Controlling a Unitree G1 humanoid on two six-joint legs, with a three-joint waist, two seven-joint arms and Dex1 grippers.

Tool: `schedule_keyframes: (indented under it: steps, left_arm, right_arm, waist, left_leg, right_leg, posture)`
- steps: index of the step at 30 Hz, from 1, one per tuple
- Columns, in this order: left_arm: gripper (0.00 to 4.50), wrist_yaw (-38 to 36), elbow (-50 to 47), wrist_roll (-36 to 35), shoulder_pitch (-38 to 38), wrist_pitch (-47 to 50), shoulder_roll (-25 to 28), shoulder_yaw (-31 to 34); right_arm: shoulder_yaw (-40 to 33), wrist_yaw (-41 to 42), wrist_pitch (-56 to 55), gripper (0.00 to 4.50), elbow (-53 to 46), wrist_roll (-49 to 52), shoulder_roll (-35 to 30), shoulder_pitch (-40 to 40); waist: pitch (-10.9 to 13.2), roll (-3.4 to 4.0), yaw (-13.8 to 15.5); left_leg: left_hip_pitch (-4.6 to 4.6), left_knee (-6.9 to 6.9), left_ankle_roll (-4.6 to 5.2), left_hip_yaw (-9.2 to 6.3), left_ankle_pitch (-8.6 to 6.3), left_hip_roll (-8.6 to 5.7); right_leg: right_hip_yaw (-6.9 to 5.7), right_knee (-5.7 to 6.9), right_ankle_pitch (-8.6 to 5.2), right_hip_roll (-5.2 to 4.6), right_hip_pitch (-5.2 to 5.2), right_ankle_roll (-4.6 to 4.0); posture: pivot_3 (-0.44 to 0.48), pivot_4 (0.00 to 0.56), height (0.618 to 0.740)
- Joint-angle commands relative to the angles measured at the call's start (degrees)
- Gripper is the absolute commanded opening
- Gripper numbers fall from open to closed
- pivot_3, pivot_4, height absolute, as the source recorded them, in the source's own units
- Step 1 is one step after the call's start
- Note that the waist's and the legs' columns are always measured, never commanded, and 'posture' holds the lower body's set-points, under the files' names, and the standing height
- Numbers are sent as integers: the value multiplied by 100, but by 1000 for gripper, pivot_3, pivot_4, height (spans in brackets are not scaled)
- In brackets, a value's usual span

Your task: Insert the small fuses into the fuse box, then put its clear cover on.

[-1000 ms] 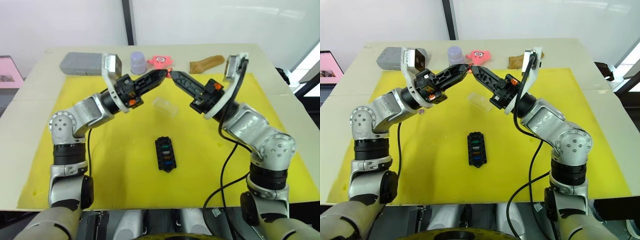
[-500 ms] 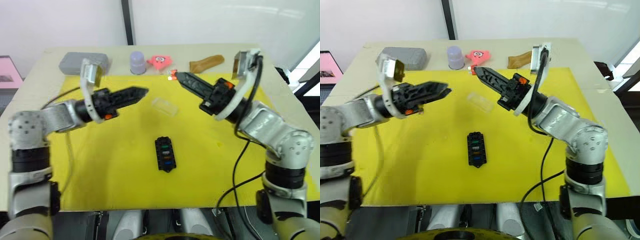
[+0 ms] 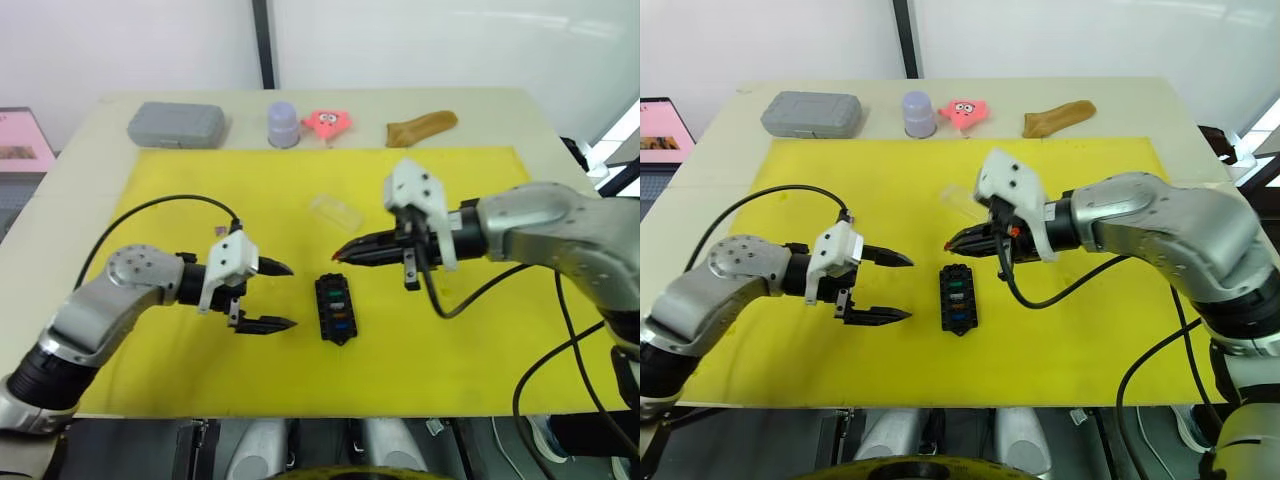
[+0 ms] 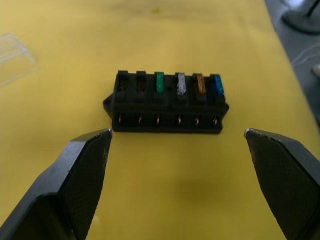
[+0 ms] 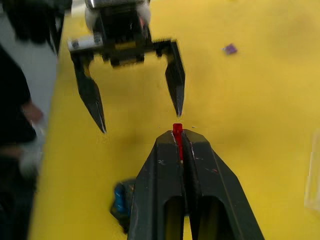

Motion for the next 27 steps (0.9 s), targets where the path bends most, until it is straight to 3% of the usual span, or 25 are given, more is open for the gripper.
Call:
schedule_keyframes:
  steps: [1,10,27]
  left_arm:
    - [4464,144,35,584,-14,-427,-192,-108]
    - [4464,138,98,1037,29,-537,-563,-221]
    - [4464,144,255,1320,-139,-392,-1004,-237]
  right_arm:
    - [518,642,-644,0,112,-1264,37,-230]
    - [988,1352,-996,0,370,-2616,473,-226]
    - [853,1672,-506,0,499,-3212,924,-39]
  waist:
    - [0,0,22]
    - [1,-1,-12]
    - [1,-2,-17]
  left_leg:
    - [-3,1,1,0,-1,0]
    - [-20,5,2,0,-1,-2]
    - [-19,9,2,-1,-1,-2]
  right_leg:
    - [0,0,0,0,-2,0]
    - [-2,7,0,-1,-23,1]
    - [-4,12,0,-1,-23,1]
  posture:
    - [0,150,740]
    - [0,150,740]
    - [0,150,740]
